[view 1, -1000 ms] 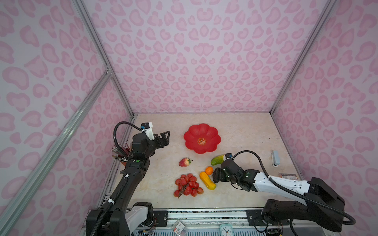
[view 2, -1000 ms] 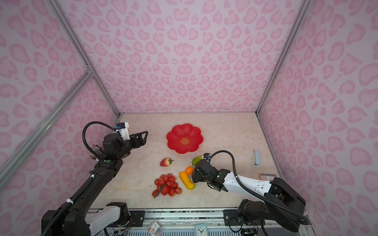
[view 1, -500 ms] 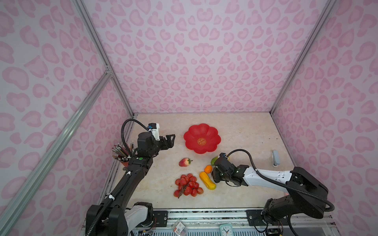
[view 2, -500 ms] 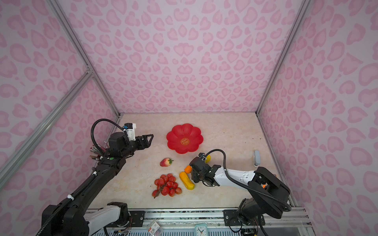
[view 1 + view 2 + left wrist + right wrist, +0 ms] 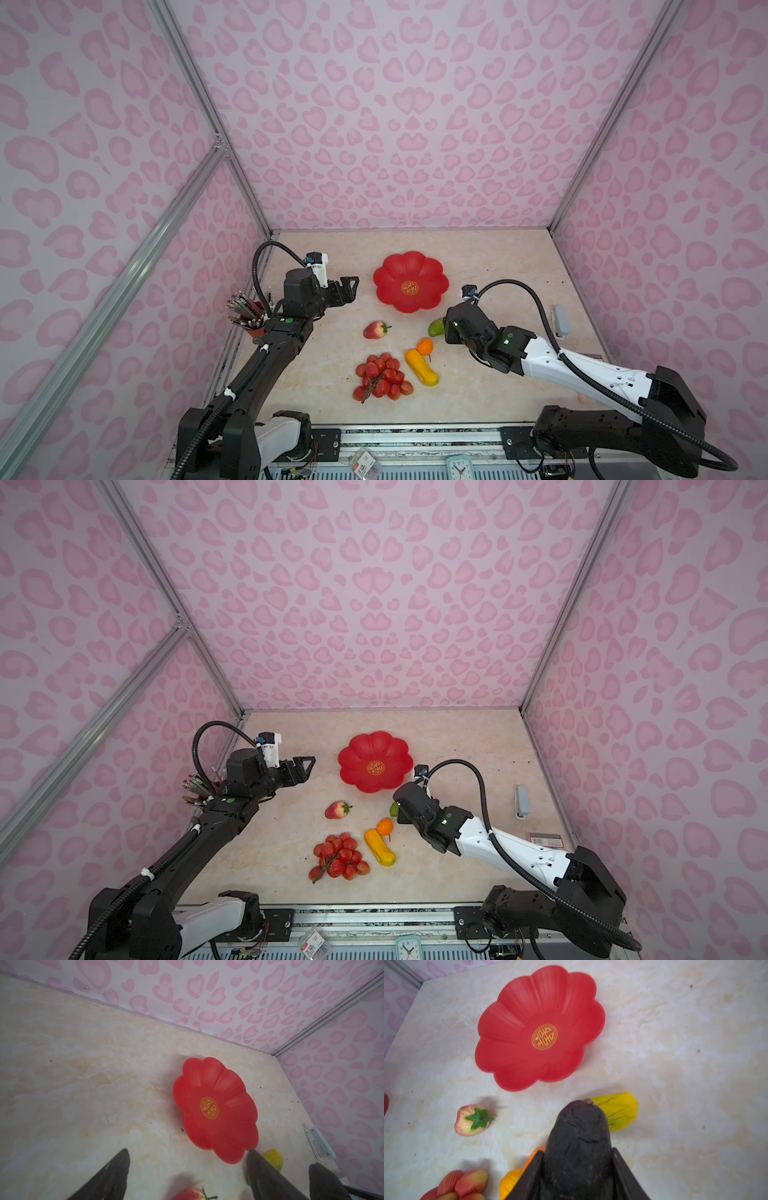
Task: Place and organize the fake fruits in the fruit bowl
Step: 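Carry the avocado into the red bowl with right gripper while left arm advances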
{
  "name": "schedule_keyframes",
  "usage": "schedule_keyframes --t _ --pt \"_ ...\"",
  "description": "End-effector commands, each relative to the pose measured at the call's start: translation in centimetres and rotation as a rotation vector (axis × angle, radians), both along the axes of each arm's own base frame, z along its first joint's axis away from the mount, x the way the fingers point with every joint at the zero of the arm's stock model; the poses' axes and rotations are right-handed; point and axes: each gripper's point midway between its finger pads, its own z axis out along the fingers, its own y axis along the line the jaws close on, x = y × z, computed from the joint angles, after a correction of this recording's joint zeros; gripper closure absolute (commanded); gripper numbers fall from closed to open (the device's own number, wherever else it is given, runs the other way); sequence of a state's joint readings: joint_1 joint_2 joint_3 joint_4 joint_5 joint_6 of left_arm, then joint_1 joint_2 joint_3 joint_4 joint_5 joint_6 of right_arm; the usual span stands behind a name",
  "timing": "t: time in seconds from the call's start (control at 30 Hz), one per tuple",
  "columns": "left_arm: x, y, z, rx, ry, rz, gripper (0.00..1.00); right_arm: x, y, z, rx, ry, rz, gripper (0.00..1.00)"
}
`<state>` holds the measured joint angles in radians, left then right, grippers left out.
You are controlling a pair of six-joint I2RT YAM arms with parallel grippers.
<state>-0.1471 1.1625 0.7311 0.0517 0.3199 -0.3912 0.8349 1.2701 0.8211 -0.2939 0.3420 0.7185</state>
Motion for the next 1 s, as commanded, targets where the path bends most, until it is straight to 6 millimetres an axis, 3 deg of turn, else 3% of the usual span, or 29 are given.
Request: schedule_keyframes --t 0.0,0.13,0.33,0.47,0.77,0.87,0.97 --pt "-0.4 -0.5 0.4 -0.018 -0.004 -0.021 0.11 4.2 0.4 2.6 -0.022 -0.102 -0.019 0.56" --pt "-1.6 -0.9 -0.5 -0.018 0.027 -0.032 0.12 9.1 3.5 2.6 -0.047 -0.091 0.069 0.56" --pt "-3.8 -1.9 -2.2 -0.006 0.081 -0.055 0.13 14.4 8.1 -2.1 -0.166 0.054 0.201 0.56" --pt "-5.4 -2.0 -3.8 0.065 0.122 -0.052 0.13 17.2 10.1 -4.9 -0.147 0.09 0.225 0.56" --pt "-7.4 -3.8 -6.1 0.184 0.174 -0.116 0.13 20.1 11.4 -11.6 -0.177 0.213 0.232 0.53" --pt "-7.8 -4.3 -7.2 0.237 0.199 -0.133 0.14 20.4 11.4 -12.2 -0.162 0.235 0.219 0.44" --pt "-7.9 -4.9 -8.4 0.28 0.223 -0.155 0.14 20.9 11.1 -11.1 -0.127 0.222 0.207 0.33"
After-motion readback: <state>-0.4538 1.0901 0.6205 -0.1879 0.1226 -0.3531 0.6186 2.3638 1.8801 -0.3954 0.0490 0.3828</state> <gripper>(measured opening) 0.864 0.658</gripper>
